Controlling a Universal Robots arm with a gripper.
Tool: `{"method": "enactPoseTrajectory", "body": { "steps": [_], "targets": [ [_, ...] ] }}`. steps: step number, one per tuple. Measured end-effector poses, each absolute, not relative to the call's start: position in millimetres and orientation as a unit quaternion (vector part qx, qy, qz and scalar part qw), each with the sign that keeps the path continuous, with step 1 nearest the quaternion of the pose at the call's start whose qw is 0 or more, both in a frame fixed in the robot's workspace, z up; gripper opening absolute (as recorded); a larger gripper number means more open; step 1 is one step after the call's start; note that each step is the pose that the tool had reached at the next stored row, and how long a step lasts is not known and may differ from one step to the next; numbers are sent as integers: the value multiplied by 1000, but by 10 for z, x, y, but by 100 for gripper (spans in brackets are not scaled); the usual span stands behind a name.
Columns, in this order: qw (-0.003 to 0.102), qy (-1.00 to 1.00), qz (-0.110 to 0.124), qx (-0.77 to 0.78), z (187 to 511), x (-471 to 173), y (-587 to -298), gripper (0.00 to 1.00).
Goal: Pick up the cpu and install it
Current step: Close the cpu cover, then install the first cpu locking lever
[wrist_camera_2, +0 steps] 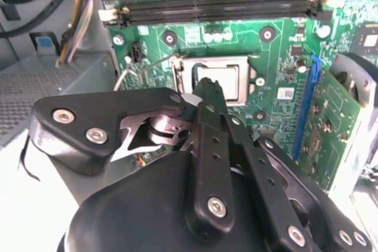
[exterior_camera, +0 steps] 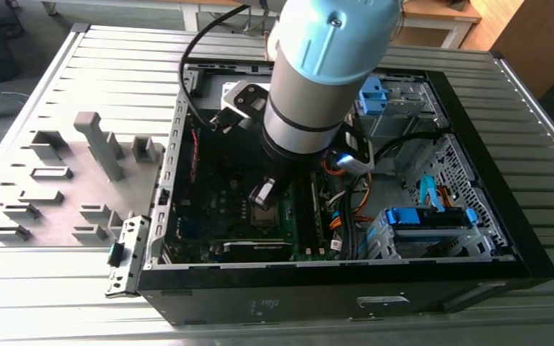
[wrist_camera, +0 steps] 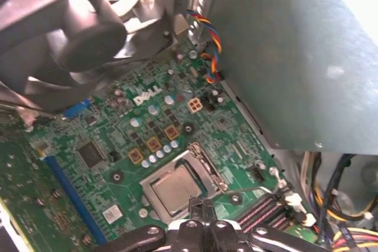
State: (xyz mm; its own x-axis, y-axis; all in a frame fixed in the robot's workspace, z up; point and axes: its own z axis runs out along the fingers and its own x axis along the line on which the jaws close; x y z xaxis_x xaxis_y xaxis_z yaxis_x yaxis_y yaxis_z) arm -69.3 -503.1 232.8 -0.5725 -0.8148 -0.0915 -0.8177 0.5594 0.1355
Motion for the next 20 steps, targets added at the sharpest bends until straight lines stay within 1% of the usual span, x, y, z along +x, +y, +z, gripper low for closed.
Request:
{"method": "enactPoseTrajectory", "body": {
  "steps": [20],
  "targets": [
    [9, 883, 80, -462, 2342, -749, -5044, 11]
  ]
}}
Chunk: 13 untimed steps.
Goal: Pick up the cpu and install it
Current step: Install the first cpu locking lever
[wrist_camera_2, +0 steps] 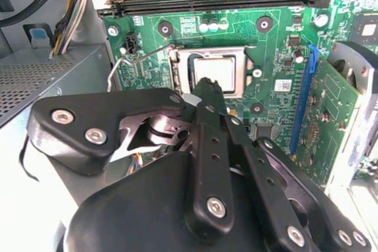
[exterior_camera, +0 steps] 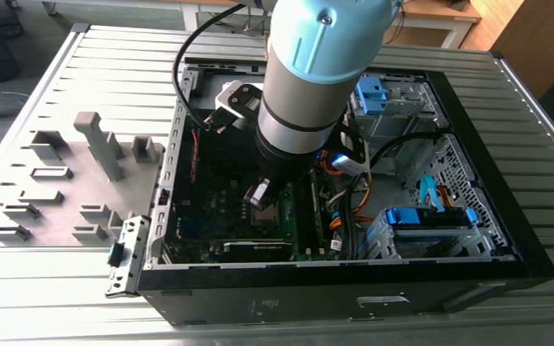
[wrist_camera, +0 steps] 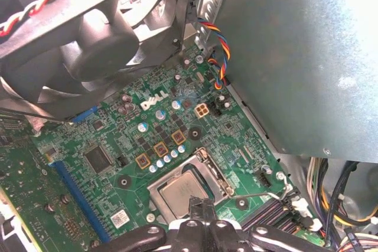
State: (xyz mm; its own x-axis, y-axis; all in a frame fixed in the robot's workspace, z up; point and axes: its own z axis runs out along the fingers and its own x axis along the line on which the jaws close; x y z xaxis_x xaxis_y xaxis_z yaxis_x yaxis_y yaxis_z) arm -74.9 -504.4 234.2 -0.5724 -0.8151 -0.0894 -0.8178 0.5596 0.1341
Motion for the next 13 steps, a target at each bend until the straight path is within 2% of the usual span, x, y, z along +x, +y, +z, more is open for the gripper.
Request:
{"method": "enactPoseTrajectory", "body": {
  "steps": [13],
  "targets": [
    [10, 883, 83, -462, 2492, -749, -5043, 11]
  ]
}}
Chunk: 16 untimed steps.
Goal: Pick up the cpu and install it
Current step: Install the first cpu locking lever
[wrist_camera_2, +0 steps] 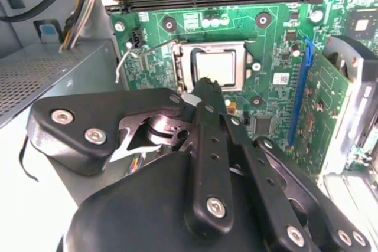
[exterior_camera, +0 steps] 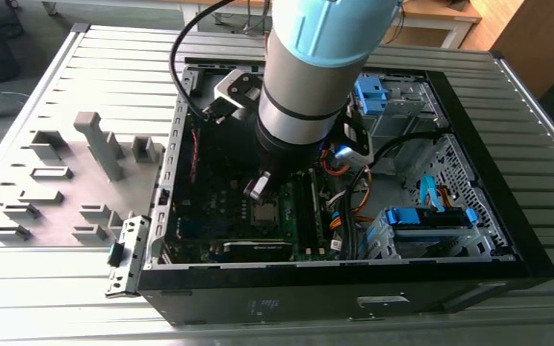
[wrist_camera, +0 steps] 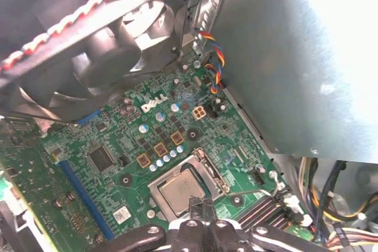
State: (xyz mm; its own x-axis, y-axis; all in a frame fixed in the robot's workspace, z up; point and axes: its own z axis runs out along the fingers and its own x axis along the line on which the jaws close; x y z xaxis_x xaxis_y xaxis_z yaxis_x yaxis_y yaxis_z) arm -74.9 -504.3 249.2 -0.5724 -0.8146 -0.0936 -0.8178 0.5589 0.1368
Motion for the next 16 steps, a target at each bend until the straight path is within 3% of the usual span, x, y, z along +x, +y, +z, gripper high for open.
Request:
{"method": "enactPoseTrajectory", "body": {
  "steps": [16],
  "targets": [
    [13, 882, 87, -462, 2574, -749, -5027, 11]
  ]
}}
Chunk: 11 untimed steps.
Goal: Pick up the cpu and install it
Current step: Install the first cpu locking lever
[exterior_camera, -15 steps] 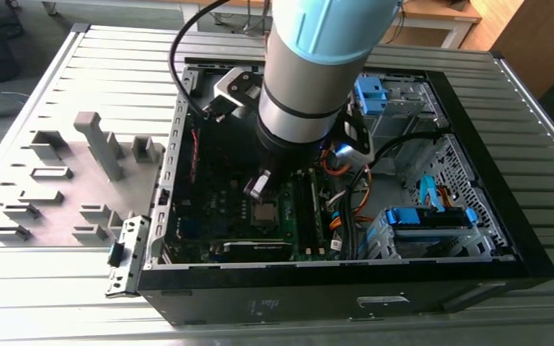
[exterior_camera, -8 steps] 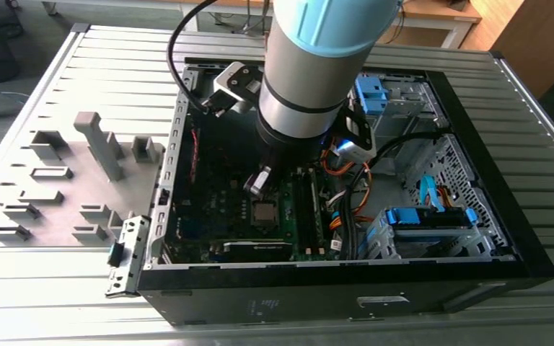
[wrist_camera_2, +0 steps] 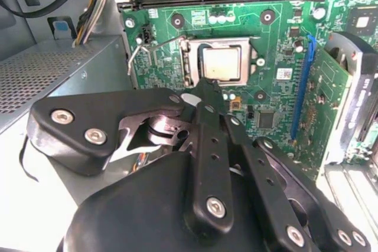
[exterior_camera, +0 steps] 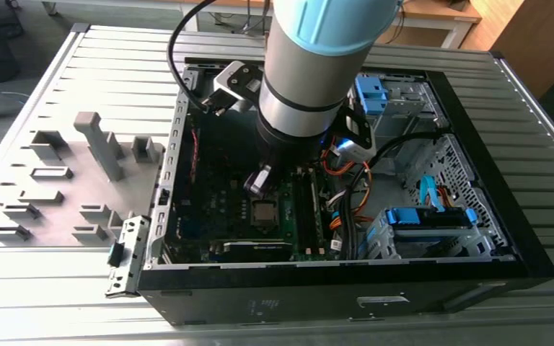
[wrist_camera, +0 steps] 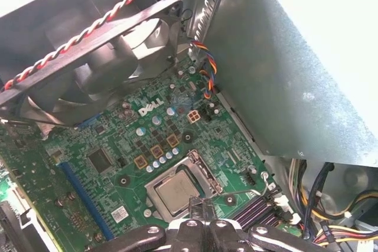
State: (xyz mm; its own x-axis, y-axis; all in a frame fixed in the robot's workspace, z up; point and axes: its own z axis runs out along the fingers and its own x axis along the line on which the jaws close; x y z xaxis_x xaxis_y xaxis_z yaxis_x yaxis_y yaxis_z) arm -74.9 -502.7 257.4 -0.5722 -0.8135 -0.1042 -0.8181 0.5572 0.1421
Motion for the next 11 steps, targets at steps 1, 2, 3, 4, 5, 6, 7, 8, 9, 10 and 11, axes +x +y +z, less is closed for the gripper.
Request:
{"method": "enactPoseTrajectory", "body": {
  "steps": [1, 2, 3, 4, 5, 6, 7, 8, 9, 10, 11],
  "targets": [
    [14, 882, 88, -462, 2574, -749, -5025, 11],
    [16, 882, 89, -462, 2574, -749, -5022, 11],
    [17, 882, 90, -462, 2574, -749, -5021, 11],
    [18, 882, 91, -462, 2575, -748, -5019, 11],
    [19, 882, 92, -463, 2575, -748, -5019, 11],
    [20, 882, 92, -463, 2575, -748, -5018, 11],
    [20, 882, 92, -463, 2574, -748, -5017, 11],
    [20, 882, 93, -462, 2574, -747, -5015, 11],
    [20, 882, 93, -462, 2574, -744, -5013, 11],
    [20, 882, 93, -462, 2575, -740, -5010, 11],
    [20, 882, 93, -462, 2574, -736, -5006, 11]
  ]
}}
